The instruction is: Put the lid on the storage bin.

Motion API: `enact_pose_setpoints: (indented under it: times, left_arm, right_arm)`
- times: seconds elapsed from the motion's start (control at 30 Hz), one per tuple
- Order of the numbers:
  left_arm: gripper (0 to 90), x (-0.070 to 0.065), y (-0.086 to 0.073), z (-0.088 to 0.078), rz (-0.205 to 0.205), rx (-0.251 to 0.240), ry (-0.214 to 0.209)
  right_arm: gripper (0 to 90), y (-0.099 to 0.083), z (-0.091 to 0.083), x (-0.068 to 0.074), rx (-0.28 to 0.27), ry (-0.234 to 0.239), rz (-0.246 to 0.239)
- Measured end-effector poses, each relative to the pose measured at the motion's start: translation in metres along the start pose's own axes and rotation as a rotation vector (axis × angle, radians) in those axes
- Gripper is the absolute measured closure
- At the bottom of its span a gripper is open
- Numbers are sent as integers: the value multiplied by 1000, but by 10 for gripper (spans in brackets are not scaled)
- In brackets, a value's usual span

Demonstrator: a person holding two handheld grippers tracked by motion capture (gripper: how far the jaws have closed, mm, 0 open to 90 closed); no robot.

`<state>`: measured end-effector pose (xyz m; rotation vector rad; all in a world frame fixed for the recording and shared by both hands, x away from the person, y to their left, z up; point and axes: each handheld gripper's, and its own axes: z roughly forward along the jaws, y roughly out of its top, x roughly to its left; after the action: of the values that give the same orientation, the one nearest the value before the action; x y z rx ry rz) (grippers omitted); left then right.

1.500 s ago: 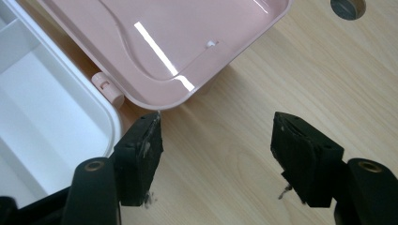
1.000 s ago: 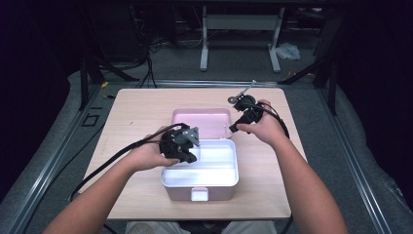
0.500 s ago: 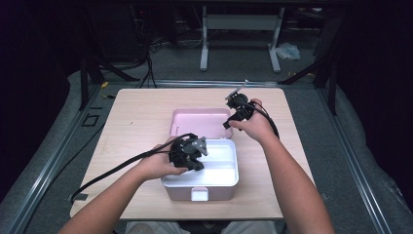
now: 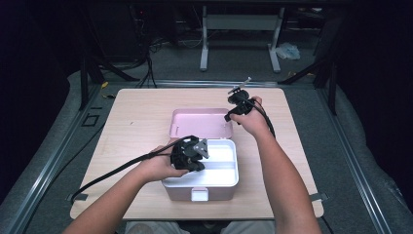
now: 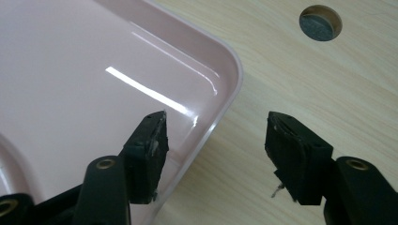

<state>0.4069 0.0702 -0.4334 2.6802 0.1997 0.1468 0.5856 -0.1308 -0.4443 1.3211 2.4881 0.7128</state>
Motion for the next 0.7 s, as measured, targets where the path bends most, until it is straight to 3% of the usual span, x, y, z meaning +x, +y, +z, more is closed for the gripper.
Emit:
enact_pose_setpoints:
  times: [0.17,0.3,0.47,0.7]
  left_arm:
    - [900,1,0,0,-14,1,-6]
    - [900,0,0,0,-11,0,-3]
    - [900,1,0,0,-16,1,-8]
    - [900,0,0,0,-6,0,0]
  right_arm:
    - [464,0,6,-2,-23,0,30]
    - [560,-2,16,-5,-57,-27,62]
    - [658,0,22,-7,-88,-11,111]
    - [726,3,31,-6,-73,11,140]
